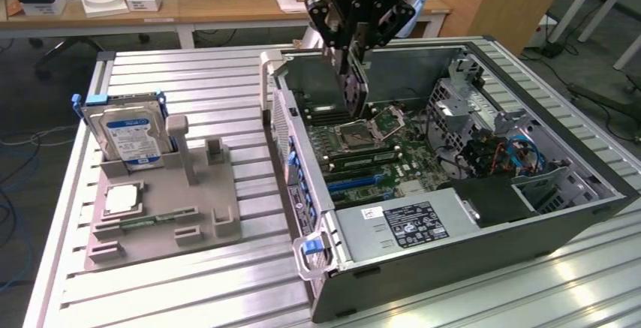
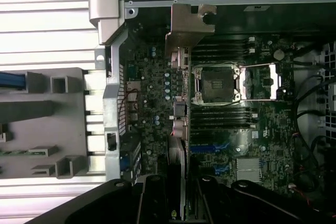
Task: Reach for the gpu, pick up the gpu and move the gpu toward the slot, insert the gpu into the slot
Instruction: 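Pick up the gpu and move the gpu toward the slot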
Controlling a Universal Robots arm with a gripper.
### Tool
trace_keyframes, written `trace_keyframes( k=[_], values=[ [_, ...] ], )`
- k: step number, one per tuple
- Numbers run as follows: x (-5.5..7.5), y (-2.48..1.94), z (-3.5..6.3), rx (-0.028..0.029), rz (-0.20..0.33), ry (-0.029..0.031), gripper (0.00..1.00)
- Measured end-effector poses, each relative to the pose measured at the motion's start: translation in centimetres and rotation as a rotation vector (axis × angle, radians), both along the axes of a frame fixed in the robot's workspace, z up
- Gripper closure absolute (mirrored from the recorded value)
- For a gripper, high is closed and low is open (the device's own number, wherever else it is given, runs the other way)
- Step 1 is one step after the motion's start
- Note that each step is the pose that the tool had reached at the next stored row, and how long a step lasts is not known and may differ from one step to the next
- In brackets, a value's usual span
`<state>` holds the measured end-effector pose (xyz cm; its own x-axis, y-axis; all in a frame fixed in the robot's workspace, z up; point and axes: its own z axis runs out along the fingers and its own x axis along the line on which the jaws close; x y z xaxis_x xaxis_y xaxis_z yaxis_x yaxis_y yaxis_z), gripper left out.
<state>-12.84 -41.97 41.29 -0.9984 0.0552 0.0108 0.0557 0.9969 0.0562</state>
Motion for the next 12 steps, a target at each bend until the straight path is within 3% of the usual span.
trace_keyframes(
  k=[5,8,12],
  values=[
    [1.3,0.00,-0.10,0.0016,0.000,-0.0001,0.74],
    [3.5,0.00,-0.22,0.0050,0.000,-0.0001,0.74],
    [4.3,0.00,-0.28,0.0085,0.000,0.0000,0.74]
  ],
)
